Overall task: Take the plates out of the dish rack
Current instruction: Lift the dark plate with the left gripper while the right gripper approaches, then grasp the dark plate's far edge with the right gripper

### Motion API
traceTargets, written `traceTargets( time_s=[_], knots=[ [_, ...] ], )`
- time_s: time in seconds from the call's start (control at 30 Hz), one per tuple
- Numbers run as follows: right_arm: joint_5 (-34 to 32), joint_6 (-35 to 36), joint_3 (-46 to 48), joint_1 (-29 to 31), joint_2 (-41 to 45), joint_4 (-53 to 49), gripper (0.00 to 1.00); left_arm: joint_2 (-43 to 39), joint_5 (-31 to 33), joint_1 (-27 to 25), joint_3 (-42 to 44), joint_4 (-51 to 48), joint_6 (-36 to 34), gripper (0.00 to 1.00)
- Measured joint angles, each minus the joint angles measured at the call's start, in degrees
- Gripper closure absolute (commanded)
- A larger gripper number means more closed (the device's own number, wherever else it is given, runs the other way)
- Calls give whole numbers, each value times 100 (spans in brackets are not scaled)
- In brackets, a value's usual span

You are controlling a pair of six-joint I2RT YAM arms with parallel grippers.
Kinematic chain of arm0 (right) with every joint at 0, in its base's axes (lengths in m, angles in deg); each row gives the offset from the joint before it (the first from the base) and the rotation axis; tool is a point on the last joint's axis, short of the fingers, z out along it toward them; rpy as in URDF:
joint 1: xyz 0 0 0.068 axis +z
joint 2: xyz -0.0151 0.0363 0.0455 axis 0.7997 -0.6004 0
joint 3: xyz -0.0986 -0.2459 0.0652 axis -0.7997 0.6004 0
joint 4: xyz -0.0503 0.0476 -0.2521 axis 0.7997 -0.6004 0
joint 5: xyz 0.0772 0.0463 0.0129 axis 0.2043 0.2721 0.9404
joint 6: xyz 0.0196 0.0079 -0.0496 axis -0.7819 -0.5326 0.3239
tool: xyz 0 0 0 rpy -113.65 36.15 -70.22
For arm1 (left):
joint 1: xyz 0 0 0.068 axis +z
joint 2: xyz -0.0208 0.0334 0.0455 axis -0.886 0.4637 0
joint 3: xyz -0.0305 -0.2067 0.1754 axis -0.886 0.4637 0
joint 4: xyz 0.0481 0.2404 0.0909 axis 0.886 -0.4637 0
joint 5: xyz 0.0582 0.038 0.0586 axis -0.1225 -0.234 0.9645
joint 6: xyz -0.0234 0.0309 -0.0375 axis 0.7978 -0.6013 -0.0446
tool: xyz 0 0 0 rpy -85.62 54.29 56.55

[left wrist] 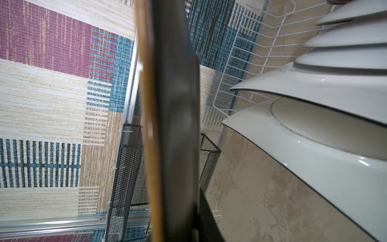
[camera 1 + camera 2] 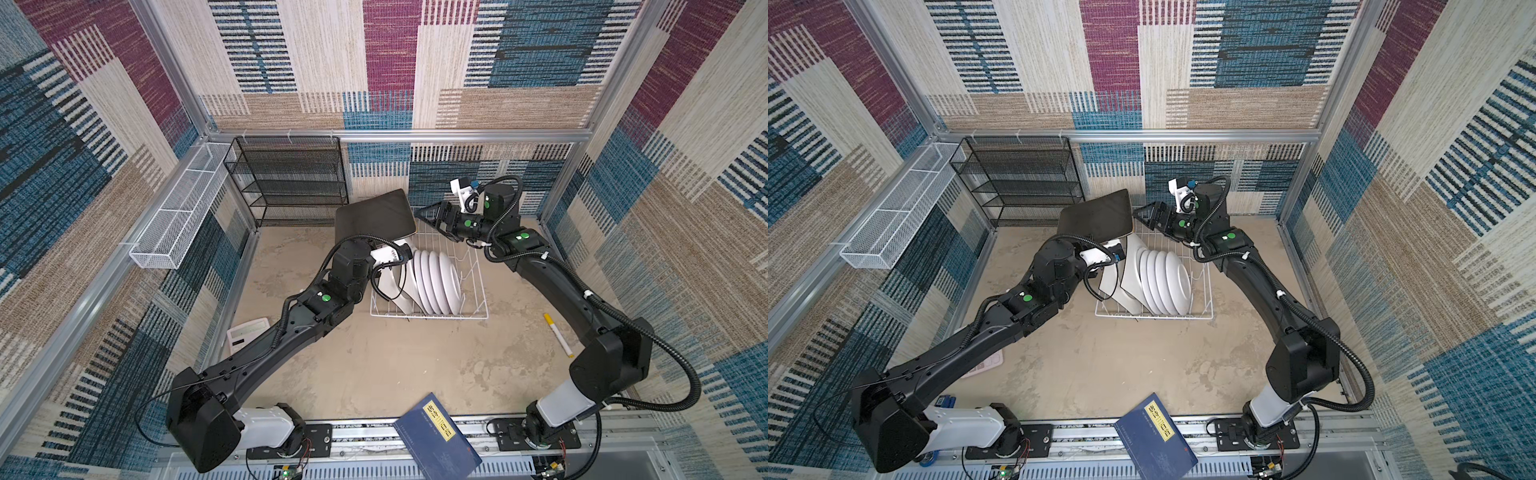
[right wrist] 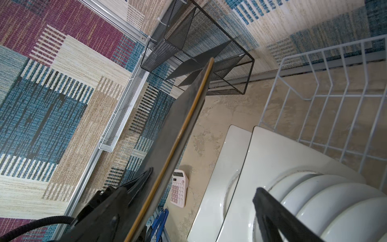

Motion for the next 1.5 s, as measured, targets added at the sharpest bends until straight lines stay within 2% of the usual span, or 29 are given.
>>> traceTargets(
  time_s=[0.13, 0.5, 0.8, 1.17, 1.5],
  knots=[
    [83, 13, -52, -2, -120, -26, 9, 0, -2, 0, 4, 0, 2, 100],
    [509, 146, -1158, 103, -988, -428, 17, 57, -116, -85, 129, -13, -111, 100],
    [789, 144, -1213, 168, -1303, -730, 32, 48, -151, -127, 385, 286, -275, 100],
    [1130, -35, -1246, 212, -1484, -717, 43, 24, -282, -149, 660, 815, -531, 100],
    [1279, -205, -1215, 229, -1502, -706, 71, 44, -251, -170, 761, 1016, -815, 100]
  ],
)
